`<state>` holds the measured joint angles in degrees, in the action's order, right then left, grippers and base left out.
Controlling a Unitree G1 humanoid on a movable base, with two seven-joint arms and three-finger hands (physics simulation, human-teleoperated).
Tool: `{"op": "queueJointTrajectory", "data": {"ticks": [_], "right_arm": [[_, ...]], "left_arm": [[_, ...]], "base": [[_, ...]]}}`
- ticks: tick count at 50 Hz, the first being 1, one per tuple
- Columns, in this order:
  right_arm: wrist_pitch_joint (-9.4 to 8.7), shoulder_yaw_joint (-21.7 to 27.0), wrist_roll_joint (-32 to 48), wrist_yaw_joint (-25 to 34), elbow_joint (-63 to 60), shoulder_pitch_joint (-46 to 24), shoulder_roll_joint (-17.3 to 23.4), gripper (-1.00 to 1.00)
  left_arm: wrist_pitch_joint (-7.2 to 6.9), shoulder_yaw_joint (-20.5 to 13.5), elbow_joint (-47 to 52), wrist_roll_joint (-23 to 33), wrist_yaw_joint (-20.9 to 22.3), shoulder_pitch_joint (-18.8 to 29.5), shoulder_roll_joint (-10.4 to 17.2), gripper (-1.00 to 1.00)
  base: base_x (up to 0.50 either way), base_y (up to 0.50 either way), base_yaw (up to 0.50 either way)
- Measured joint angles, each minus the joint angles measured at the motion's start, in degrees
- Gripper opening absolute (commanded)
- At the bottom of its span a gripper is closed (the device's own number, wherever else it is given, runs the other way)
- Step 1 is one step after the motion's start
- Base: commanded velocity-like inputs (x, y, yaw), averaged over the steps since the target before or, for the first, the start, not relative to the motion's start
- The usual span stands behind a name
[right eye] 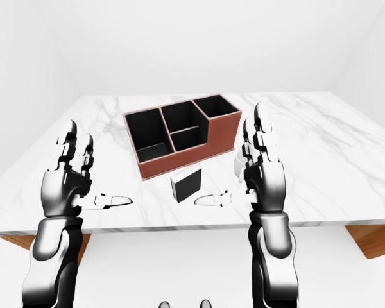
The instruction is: Pick up the book and place it in the front compartment of the caddy.
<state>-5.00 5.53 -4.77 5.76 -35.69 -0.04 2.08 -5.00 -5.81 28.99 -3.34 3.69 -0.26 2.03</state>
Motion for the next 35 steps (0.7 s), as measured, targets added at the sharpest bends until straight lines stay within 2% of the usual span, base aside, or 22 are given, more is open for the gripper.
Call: {"op": "queueJointTrajectory", "data": {"ticks": [6,19,26,35], "right_arm": [[0.0,0.01,-0.21,0.12,-0.17,0.32,0.07,1.0],[0.0,-0.46,0.24,-0.17,0.43,0.32,-0.15,1.0],[0.0,-0.58,-0.05,0.07,-0.27,0.82,-0.16,1.0],[0.0,-0.8,0.18,-0.17,0.13,0.56,-0.17,1.0]], "left_arm": [[0.0,0.19,0.23,-0.01,0.07,-0.17,-0.14,1.0],[0.0,0.01,0.31,0.05,0.06,-0.31,-0.01,1.0],[0.0,-0.13,0.8,-0.11,0.1,-0.63,0.02,1.0],[0.0,-0.37,1.34,-0.36,0.06,-0.19,0.1,1.0]], "base": [[0.0,0.31,0.0],[0.0,0.0,0.0],[0.47,-0.03,0.0],[0.01,0.0,0.0]]}}
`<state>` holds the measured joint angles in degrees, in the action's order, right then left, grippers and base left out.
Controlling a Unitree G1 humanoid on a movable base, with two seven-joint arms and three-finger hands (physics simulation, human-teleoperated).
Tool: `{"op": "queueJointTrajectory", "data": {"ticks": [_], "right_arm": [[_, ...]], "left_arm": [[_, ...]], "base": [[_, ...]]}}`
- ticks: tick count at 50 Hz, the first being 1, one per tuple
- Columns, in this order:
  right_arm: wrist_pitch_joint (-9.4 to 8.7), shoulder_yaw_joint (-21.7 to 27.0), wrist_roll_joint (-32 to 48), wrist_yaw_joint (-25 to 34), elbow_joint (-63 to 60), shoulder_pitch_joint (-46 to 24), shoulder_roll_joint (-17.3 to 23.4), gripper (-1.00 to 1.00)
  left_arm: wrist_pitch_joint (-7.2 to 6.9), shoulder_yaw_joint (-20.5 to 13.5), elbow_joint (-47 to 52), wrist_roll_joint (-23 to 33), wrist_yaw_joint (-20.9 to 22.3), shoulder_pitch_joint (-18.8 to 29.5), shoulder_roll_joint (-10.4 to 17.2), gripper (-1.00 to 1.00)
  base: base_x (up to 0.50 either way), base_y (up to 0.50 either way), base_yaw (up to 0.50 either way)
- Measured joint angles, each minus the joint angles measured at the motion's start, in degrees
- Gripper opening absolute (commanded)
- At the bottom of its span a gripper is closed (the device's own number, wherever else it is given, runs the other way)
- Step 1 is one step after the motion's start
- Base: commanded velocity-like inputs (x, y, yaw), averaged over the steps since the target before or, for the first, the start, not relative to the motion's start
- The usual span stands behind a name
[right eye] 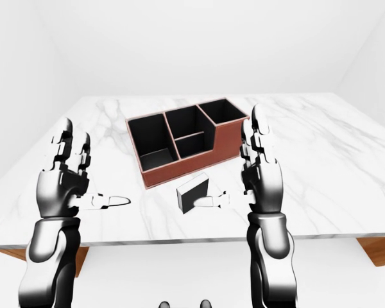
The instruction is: Pick up the book and place it in the front compartment of the caddy.
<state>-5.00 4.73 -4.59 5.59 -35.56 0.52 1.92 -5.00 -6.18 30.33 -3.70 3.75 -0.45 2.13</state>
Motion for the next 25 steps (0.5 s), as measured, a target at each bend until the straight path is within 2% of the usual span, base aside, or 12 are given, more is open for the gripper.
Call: {"op": "queueJointTrajectory", "data": {"ticks": [12,25], "right_arm": [[0.0,0.02,-0.04,0.06,-0.27,-0.14,-0.02,1.0],[0.0,0.22,-0.76,0.32,-0.74,0.04,-0.03,1.0]], "left_arm": [[0.0,-0.14,0.32,-0.18,0.01,0.17,0.05,1.0],[0.0,-0.25,0.55,-0.28,-0.01,0.23,0.1,1.0]], "base": [[0.02,0.0,0.0],[0.5,0.0,0.0]]}}
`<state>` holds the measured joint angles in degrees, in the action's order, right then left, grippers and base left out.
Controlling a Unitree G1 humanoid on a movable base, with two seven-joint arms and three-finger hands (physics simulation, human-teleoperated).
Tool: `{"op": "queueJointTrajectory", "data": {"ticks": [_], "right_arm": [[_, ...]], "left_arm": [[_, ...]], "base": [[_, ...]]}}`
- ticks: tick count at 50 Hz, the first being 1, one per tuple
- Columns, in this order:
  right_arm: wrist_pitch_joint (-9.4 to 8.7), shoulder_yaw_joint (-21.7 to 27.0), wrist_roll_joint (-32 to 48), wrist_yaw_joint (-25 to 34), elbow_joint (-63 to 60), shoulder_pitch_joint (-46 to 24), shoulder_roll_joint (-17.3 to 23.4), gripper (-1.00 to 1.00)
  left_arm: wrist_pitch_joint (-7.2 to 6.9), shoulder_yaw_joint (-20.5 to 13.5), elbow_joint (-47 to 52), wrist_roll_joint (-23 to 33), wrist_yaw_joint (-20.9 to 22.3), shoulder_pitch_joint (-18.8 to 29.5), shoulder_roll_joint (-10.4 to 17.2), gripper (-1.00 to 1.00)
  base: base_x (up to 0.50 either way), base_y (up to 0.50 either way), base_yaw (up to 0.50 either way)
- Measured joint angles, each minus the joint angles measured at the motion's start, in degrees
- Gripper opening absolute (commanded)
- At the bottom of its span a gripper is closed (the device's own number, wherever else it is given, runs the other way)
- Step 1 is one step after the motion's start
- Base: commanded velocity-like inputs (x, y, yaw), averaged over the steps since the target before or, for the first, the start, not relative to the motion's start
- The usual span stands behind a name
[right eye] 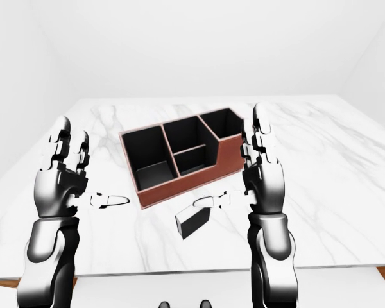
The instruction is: Pick up the book and place it in the front compartment of the caddy.
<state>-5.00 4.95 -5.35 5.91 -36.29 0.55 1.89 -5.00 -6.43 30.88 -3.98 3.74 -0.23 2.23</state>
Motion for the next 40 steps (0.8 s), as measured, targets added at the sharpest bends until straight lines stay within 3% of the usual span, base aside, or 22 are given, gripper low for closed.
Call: {"op": "queueJointTrajectory", "data": {"ticks": [13,40], "right_arm": [[0.0,-0.17,-0.05,0.04,0.13,0.22,-0.03,1.0],[0.0,-0.63,0.63,-0.02,0.32,0.17,-0.1,1.0]], "left_arm": [[0.0,-0.03,0.16,-0.03,-0.01,0.03,0.01,1.0],[0.0,-0.11,0.05,-0.08,0.02,0.14,0.04,1.0]], "base": [[0.49,0.0,0.0],[0.0,0.0,0.0]]}}
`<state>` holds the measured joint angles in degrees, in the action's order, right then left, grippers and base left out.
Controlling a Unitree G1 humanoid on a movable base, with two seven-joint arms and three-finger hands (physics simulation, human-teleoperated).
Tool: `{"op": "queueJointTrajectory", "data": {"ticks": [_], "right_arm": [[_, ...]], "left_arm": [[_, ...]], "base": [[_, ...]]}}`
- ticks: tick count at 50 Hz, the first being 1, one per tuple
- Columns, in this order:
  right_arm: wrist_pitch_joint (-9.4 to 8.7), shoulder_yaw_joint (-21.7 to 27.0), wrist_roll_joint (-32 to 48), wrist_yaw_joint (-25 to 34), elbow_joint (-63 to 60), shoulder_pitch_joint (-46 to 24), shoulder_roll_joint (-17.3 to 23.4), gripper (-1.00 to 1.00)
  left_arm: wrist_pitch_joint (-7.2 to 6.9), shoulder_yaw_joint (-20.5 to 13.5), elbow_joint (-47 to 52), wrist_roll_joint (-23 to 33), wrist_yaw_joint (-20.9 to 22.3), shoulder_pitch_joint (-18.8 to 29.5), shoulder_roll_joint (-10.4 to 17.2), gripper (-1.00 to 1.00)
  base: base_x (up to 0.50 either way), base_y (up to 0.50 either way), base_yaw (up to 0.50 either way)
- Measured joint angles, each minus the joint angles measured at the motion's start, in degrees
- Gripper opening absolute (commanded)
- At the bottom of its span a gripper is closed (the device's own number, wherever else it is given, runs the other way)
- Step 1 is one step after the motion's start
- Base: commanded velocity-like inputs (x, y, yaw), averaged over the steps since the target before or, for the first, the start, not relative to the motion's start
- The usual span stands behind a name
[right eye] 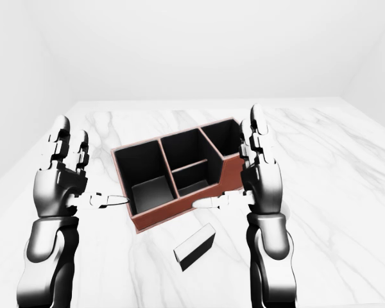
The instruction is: Pick up the book and place it in the front compartment of the caddy.
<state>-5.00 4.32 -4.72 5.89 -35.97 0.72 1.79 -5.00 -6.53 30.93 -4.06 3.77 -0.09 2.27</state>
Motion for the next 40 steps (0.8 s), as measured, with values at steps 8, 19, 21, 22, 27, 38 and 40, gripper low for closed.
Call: {"op": "queueJointTrajectory", "data": {"ticks": [8,19,21,22,27,38,40], "right_arm": [[0.0,0.01,0.06,-0.02,0.0,0.01,0.0,1.0],[0.0,0.04,0.14,-0.1,0.14,-0.02,-0.01,1.0],[0.0,0.04,0.12,-0.07,0.11,0.0,-0.01,1.0],[0.0,0.05,0.06,-0.03,0.06,0.03,-0.02,1.0],[0.0,0.05,-0.11,0.05,-0.12,0.16,-0.02,1.0],[0.0,0.0,0.03,-0.05,-0.5,-0.07,0.08,1.0],[0.0,0.0,0.19,-0.05,-0.56,-0.11,0.12,1.0]], "left_arm": [[0.0,0.0,0.09,-0.02,-0.01,0.0,0.0,1.0],[0.0,0.0,0.15,-0.04,-0.02,-0.03,-0.01,1.0],[0.0,0.02,0.18,-0.04,-0.02,-0.05,-0.01,1.0],[0.0,0.03,0.17,-0.04,-0.01,-0.07,-0.02,1.0],[0.0,0.08,0.09,-0.01,0.01,-0.12,-0.04,1.0],[0.0,0.13,-0.02,0.01,0.06,-0.2,-0.06,1.0],[0.0,0.12,-0.03,0.01,0.07,-0.2,-0.06,1.0]], "base": [[0.0,0.0,0.0],[0.0,0.0,0.0],[0.0,0.0,0.0],[0.38,-0.02,0.0],[0.31,-0.01,0.0],[0.0,0.0,0.0],[0.0,0.0,0.0]]}}
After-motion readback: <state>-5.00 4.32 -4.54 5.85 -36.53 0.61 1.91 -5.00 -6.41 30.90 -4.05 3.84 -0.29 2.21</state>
